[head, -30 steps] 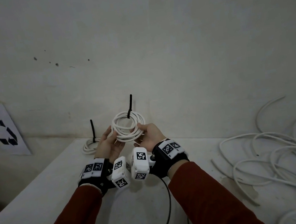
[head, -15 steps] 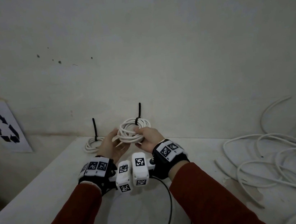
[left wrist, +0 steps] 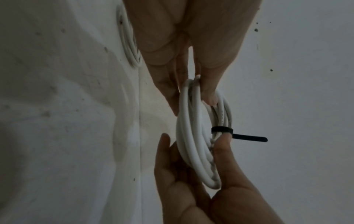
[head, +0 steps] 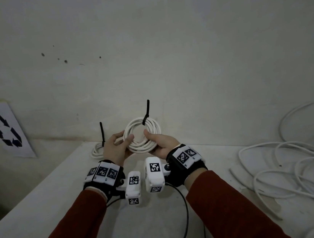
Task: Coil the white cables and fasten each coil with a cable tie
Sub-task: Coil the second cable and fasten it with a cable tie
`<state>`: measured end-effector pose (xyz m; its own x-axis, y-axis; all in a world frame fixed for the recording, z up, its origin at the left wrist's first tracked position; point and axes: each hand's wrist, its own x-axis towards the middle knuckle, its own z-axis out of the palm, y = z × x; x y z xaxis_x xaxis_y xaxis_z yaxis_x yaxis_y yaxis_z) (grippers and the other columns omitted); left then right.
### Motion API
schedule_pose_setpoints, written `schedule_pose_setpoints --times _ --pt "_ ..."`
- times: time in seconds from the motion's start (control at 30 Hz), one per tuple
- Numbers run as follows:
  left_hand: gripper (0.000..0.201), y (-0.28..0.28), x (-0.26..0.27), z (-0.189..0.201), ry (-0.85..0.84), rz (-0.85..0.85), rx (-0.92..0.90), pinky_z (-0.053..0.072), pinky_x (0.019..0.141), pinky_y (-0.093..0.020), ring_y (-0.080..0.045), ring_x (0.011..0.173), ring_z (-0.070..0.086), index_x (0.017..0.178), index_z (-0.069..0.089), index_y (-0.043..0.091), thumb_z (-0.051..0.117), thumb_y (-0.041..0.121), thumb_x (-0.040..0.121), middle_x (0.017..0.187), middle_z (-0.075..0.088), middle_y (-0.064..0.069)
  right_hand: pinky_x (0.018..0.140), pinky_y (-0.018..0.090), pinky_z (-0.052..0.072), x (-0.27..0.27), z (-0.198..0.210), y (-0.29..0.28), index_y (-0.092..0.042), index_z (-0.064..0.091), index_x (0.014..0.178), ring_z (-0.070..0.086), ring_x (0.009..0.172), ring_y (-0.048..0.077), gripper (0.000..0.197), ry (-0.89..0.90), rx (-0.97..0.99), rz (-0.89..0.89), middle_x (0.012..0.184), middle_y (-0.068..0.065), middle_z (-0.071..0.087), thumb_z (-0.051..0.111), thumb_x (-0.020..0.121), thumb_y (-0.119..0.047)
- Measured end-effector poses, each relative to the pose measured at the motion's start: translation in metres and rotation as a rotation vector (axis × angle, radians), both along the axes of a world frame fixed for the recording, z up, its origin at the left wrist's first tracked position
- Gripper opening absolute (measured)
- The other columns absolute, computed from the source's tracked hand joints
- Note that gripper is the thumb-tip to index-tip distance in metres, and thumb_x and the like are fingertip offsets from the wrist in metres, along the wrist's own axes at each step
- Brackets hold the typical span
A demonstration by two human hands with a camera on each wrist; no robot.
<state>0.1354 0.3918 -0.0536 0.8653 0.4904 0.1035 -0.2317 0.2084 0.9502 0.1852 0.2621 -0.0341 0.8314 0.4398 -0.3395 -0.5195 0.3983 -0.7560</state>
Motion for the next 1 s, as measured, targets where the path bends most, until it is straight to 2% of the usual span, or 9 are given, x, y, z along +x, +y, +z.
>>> schedule_pose_setpoints --times 0.1,0.17,0.33,0.4,0.47,0.63,0.8,0.93,1.0 --pt "0.014 -0.004 0.000 -0.001 0.007 -0.028 -0.085 0.057 0.059 -0.026 -0.015 0.069 0.068 0.100 0.059 0.009 0.064 0.009 0.087 0.085 0.068 -0.010 0.074 0.040 0.054 0.000 0.001 0.001 0.000 0.060 0.084 0.065 0.083 0.029 0.018 -0.025 0.083 0.030 0.073 0.015 0.070 0.065 0.088 -0.016" --pt "0.010 -0.004 0.000 -0.001 0.004 -0.033 -0.124 0.057 0.059 -0.026 -0.014 0.068 0.068 0.097 0.061 0.010 0.063 0.010 0.088 0.084 0.067 -0.008 0.069 0.037 0.053 0.001 0.004 -0.001 -0.001 0.059 0.078 0.063 0.071 0.024 0.021 -0.054 0.065 0.026 0.061 0.009 0.066 0.065 0.089 -0.017" --pt "0.021 0.002 0.000 0.001 0.024 -0.014 -0.105 0.057 0.062 -0.029 -0.019 0.076 0.066 0.107 0.060 0.009 0.065 0.010 0.087 0.086 0.067 -0.008 0.058 0.030 0.050 0.004 0.007 -0.007 -0.007 0.057 0.073 0.058 0.064 0.019 0.017 -0.129 -0.199 0.064 0.072 0.008 0.058 0.063 0.089 -0.009" --pt "0.023 0.003 -0.001 0.001 0.040 0.001 -0.060 0.055 0.056 -0.025 -0.019 0.075 0.066 0.107 0.059 0.010 0.066 0.010 0.085 0.086 0.067 -0.009 0.058 0.033 0.054 0.003 0.007 -0.011 -0.002 0.060 0.080 0.061 0.064 0.023 0.008 -0.166 -0.329 0.055 0.075 0.014 0.061 0.067 0.082 0.001" --pt "0.025 0.005 0.000 -0.001 0.069 0.020 -0.044 0.055 0.053 -0.025 -0.020 0.075 0.065 0.108 0.058 0.010 0.067 0.009 0.085 0.086 0.067 -0.010 0.056 0.036 0.057 0.002 0.004 -0.013 0.001 0.060 0.088 0.063 0.066 0.025 0.014 -0.191 -0.424 0.059 0.077 0.017 0.063 0.070 0.080 0.005" --pt "0.025 0.013 0.005 -0.005 0.193 -0.052 -0.032 0.055 0.058 -0.032 -0.024 0.078 0.064 0.114 0.056 0.007 0.062 0.009 0.089 0.091 0.064 -0.011 0.057 0.041 0.059 0.004 -0.008 -0.011 0.002 0.058 0.079 0.062 0.068 0.026 0.014 -0.165 -0.480 0.077 0.078 0.017 0.061 0.071 0.081 0.005" --pt "0.030 0.025 0.017 -0.015 0.361 -0.044 -0.019 0.052 0.065 -0.040 -0.031 0.086 0.058 0.120 0.053 -0.005 0.054 -0.001 0.091 0.105 0.060 -0.022 0.073 0.053 0.058 0.007 -0.015 0.002 0.003 0.059 0.083 0.068 0.084 0.037 0.019 -0.220 -0.634 0.071 0.095 0.025 0.066 0.077 0.076 0.000" --pt "0.038 0.040 0.023 -0.023 0.429 0.008 0.142 0.050 0.085 -0.041 -0.031 0.095 0.056 0.124 0.052 -0.007 0.057 -0.005 0.087 0.110 0.060 -0.023 0.084 0.046 0.056 0.011 -0.020 0.011 -0.003 0.056 0.075 0.067 0.091 0.032 0.023 -0.343 -0.805 0.126 0.088 0.016 0.066 0.078 0.077 -0.012" --pt "0.037 0.047 0.024 -0.025 0.458 0.015 0.227 0.050 0.088 -0.042 -0.031 0.095 0.059 0.123 0.053 -0.008 0.055 -0.008 0.086 0.115 0.060 -0.025 0.082 0.038 0.054 0.010 -0.017 0.009 -0.004 0.052 0.069 0.065 0.088 0.030 0.033 -0.404 -0.907 0.121 0.074 0.012 0.061 0.077 0.079 -0.022"
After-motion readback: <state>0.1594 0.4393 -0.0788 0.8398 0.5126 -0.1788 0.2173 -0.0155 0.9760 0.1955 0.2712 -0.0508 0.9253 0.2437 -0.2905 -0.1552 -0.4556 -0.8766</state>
